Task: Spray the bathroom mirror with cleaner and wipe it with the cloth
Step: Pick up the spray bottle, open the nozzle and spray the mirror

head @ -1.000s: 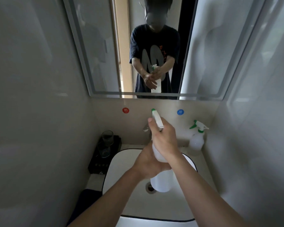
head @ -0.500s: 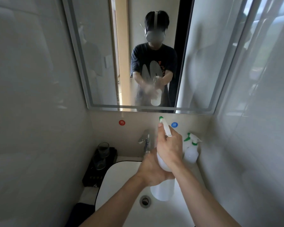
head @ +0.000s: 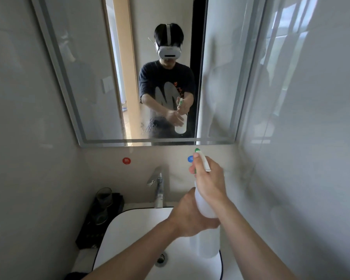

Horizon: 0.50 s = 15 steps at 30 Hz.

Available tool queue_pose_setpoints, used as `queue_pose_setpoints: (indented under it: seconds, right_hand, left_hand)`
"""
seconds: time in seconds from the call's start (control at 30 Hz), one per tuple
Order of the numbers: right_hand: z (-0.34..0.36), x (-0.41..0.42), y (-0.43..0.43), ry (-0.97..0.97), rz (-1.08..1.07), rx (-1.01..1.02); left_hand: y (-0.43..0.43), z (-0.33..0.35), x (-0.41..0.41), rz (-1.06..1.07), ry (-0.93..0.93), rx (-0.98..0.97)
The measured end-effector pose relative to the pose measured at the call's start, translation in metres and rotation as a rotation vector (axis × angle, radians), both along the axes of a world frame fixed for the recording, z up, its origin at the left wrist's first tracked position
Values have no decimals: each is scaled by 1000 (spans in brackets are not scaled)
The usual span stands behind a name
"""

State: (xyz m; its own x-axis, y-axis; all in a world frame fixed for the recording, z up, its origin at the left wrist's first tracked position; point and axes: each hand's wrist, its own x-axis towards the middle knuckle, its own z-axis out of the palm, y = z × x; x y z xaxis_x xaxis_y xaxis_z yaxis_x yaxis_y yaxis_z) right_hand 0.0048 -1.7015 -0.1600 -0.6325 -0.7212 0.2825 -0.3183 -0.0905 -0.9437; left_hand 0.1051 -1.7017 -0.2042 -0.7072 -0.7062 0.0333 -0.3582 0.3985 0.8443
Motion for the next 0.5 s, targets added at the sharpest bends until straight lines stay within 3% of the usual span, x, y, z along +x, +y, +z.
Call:
queue_pose_setpoints:
  seconds: [0.5]
  right_hand:
    - [-3, -35, 14, 21, -160, -23]
  left_hand:
    - [4, 5, -33, -109, -53, -30]
